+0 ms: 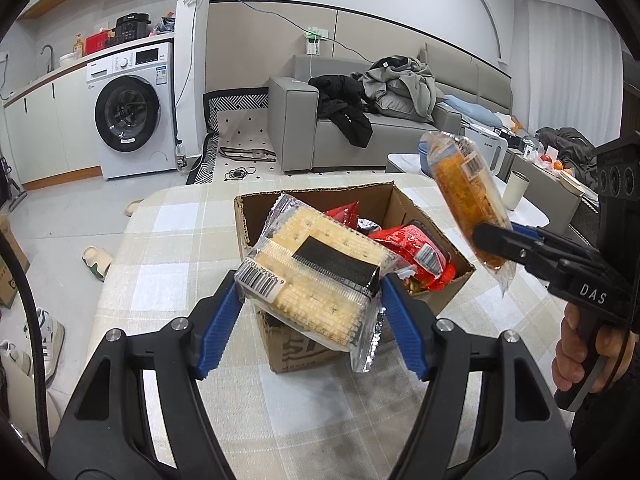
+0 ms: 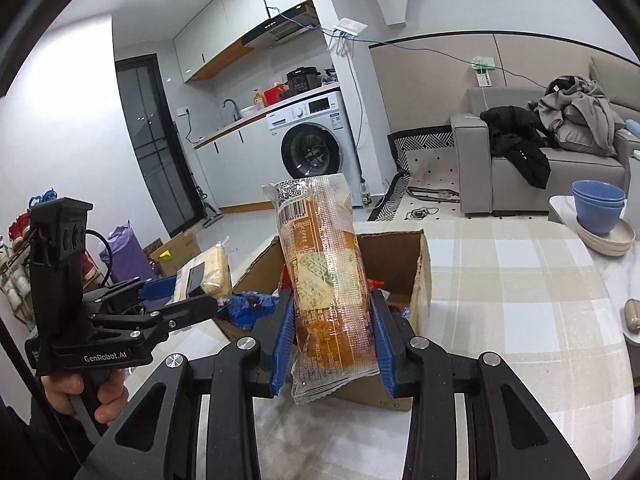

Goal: Organize snacks
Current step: 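Lift and carry the cracker pack and bread bag over the box, then open both grippers to drop the cracker pack and bread bag into the box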

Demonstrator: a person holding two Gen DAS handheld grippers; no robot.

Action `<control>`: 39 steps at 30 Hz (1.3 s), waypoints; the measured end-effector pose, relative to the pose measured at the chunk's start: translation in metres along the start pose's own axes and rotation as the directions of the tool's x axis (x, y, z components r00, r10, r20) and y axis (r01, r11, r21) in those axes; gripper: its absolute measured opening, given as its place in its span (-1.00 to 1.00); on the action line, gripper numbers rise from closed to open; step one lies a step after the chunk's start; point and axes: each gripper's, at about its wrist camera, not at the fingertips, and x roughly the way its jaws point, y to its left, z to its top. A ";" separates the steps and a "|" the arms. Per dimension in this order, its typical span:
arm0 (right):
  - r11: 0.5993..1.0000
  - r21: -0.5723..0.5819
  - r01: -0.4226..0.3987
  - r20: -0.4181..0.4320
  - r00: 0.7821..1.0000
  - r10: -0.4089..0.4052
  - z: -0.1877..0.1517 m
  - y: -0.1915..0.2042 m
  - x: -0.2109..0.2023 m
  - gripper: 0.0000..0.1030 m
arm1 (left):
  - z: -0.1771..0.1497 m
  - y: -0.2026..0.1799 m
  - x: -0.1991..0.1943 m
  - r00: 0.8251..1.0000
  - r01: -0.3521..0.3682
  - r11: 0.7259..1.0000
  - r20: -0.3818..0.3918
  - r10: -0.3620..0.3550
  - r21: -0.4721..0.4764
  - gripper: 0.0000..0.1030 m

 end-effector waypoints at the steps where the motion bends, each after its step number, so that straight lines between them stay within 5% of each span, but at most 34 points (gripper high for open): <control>1: 1.000 0.003 0.003 0.002 1.000 -0.003 -0.002 0.001 -0.001 -0.30 | 0.002 0.001 0.004 1.000 -0.001 1.000 -0.001 0.001 -0.001 0.31; 20: 0.998 0.015 0.068 -0.050 0.996 -0.068 0.015 -0.012 0.057 -0.30 | 0.023 0.020 0.083 0.998 -0.018 1.000 -0.054 0.017 -0.012 0.32; 39: 0.993 -0.098 0.069 -0.094 0.993 -0.078 0.021 -0.003 0.070 -0.30 | 0.022 0.039 0.115 0.996 -0.038 0.999 -0.080 0.038 0.006 0.36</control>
